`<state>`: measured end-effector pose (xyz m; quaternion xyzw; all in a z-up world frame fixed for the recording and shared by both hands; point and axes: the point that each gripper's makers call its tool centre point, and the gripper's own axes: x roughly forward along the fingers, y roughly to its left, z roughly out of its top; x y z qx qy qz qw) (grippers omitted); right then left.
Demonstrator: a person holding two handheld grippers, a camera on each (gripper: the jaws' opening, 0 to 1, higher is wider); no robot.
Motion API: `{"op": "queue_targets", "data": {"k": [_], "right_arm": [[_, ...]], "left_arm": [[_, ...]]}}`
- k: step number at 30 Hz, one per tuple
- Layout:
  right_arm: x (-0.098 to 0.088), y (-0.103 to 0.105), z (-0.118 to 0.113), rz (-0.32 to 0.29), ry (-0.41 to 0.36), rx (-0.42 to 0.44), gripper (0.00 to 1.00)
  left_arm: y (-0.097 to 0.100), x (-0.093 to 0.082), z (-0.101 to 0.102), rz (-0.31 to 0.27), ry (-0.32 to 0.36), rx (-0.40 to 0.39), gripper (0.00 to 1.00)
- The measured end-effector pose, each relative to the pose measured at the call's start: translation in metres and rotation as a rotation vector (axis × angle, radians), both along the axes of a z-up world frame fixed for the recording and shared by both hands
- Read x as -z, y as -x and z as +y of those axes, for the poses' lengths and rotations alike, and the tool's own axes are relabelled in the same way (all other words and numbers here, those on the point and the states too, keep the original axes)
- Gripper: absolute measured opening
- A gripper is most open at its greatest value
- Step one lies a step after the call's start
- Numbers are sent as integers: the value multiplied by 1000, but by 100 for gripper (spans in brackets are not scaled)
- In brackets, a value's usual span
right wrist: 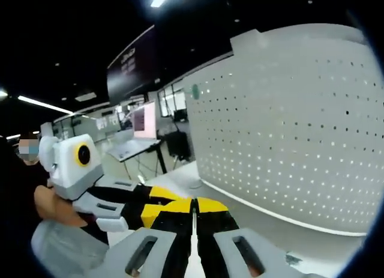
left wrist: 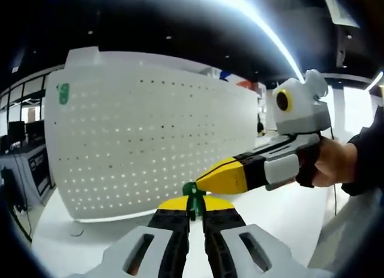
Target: Insert the hook assembly into the mounting plate slot until the hook locks in place.
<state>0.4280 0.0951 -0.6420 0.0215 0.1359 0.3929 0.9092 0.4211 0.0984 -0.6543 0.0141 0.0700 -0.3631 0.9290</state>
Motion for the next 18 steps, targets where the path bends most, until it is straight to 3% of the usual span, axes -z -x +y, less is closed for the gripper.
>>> {"op": "queue_targets", "data": {"k": [18], "right_arm": [[-6,1,2,-40,7,-20,0]], "left_arm": [[1,-2,-1,-3,6,0,3]]}}
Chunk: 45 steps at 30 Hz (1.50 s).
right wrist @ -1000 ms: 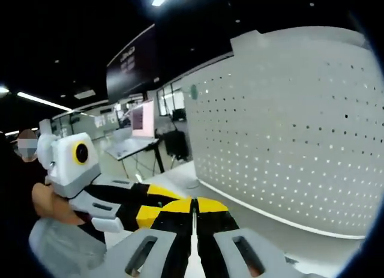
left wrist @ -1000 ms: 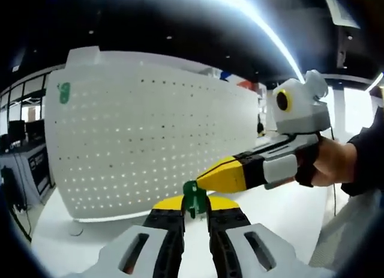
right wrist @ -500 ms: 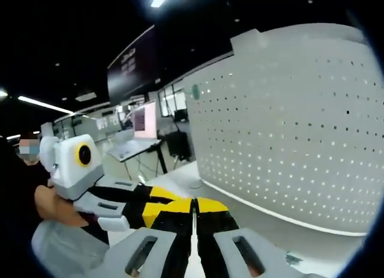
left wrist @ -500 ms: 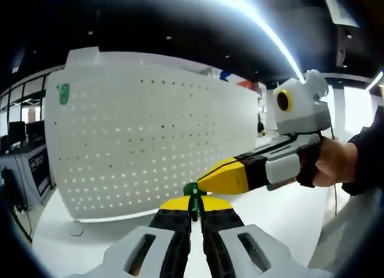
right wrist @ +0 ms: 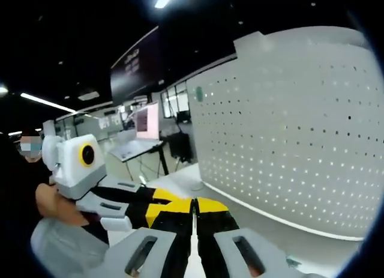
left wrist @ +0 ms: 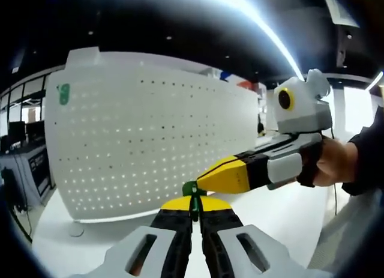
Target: Insert the hook assembly into the mounting plate slot until the hook locks in place.
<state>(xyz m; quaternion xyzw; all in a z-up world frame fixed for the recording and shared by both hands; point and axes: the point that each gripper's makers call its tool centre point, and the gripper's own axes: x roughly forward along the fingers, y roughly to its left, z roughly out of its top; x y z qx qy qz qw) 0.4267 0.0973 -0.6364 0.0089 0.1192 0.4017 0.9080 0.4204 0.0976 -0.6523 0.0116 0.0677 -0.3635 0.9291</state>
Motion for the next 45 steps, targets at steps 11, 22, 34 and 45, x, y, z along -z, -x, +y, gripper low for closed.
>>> {"op": "queue_targets", "data": {"k": [11,22,34,45], "right_arm": [[-12,-4,-10,-56,-1,24,6],[-6,-4,-27,-55,10,56,21],[2,9,-46,-63,0,10,37],[3,27,-81,-49,-8,9,44]], "left_arm": [[-1,-1,1,-6,-10,-6,3],[-3,-3,5,-8,-21,-21,3],[-10,-13,16,-30,-31,-37,3],[-24,-26,32,-55,-35,-77,3]]}}
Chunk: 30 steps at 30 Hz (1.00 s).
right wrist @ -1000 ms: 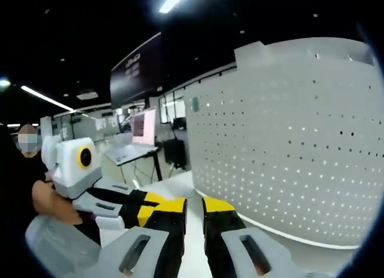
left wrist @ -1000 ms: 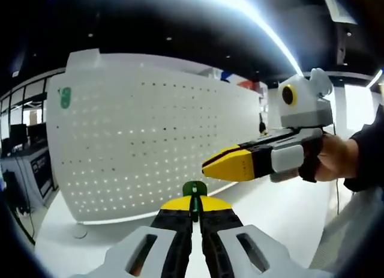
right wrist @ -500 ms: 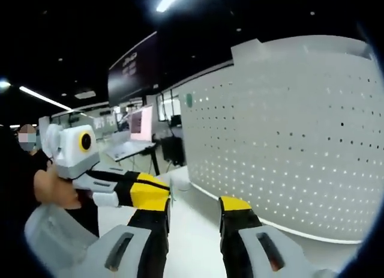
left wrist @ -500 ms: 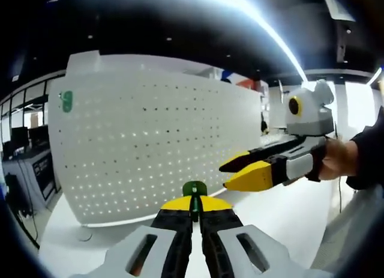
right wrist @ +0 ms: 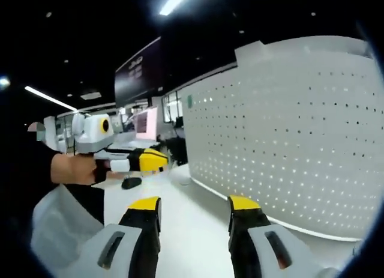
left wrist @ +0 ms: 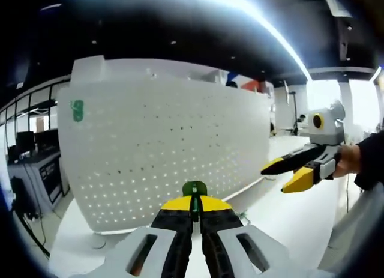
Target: Insert the hook assembly into the mounting plate slot until the hook locks in place.
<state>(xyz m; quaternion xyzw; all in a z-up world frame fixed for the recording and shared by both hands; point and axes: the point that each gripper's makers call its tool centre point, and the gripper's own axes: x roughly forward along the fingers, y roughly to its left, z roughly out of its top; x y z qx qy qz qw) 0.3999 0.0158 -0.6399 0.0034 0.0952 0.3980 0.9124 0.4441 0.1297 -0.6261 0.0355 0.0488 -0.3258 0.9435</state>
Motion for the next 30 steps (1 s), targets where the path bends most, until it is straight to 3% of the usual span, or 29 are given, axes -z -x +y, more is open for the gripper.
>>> {"op": "queue_targets", "data": {"k": [7,17,22,30], "right_arm": [[-3,7,-16,15,-36,38,47],[-1,10,-24,24,-28,66,51],[-4,10,-25,11,-29,71,52],[-3,11,-28,17,-14,76,55]], "left_arm": [[-24,-25,27,-39,20,-87,3],[-72,-80,61,-130,14,-211,3],[-88,-97,70,-153,25,-247,3],[-110,-110,79,-160,26,-290,3]]}}
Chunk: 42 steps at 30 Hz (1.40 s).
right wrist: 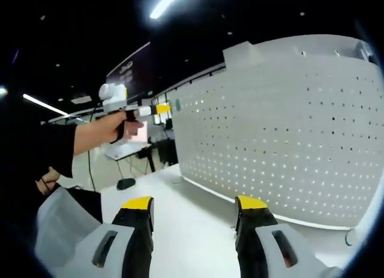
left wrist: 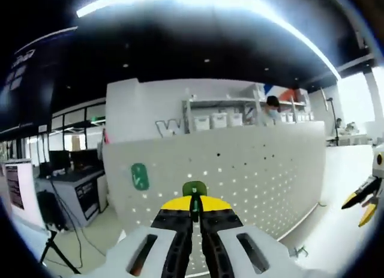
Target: Insert the hook assembly into the mounting plate slot until the hook locks in place.
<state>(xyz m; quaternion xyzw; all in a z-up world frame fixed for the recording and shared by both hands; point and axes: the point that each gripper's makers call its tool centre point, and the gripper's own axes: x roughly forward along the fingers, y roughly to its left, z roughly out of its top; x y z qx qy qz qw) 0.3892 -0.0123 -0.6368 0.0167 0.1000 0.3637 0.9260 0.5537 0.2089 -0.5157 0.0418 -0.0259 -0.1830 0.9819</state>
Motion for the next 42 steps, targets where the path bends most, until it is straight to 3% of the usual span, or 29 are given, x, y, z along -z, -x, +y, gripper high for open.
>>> {"op": "queue_targets", "data": {"k": [9,19,35,42], "right_arm": [[2,0,-8,4,11,18,55],[2,2,-16,6,17,36,55],[4,0,-18,14,18,41,54],[1,0,-21,8,21,47,53]], "left_arm": [[-20,-11,3,4,29,-41,3],[-48,-20,0,-21,0,-73,3],[-59,-21,4,-40,-9,-83,3],[-62,-20,2,-57,-66,-90,3]]}}
